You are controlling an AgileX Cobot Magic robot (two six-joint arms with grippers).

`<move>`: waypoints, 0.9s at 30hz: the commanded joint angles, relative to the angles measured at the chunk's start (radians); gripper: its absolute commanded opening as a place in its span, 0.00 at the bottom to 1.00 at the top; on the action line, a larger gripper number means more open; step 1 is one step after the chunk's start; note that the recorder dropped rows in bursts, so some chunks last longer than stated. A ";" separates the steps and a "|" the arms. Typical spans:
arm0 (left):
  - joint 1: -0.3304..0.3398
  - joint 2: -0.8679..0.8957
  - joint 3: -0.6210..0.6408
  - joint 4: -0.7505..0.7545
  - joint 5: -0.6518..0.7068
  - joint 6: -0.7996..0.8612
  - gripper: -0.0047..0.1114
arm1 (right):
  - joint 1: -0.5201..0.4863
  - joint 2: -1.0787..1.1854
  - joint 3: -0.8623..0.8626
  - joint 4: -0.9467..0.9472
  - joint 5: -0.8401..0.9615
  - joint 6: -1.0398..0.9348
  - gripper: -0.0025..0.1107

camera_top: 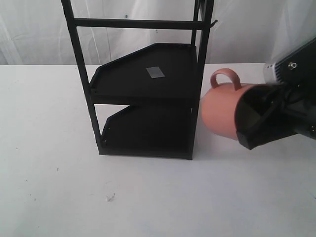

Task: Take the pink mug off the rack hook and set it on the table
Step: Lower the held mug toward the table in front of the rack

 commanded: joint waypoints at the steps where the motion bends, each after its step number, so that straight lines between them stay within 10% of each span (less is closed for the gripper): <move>1: -0.002 -0.005 0.003 -0.009 -0.004 -0.002 0.04 | 0.000 -0.007 -0.032 -0.718 0.115 0.738 0.02; 5: -0.002 -0.005 0.003 -0.009 -0.004 -0.002 0.04 | 0.000 -0.007 -0.060 -0.988 0.249 1.019 0.02; 27: -0.002 -0.005 0.003 -0.009 -0.004 -0.002 0.04 | 0.209 0.229 -0.230 -0.998 0.610 0.917 0.02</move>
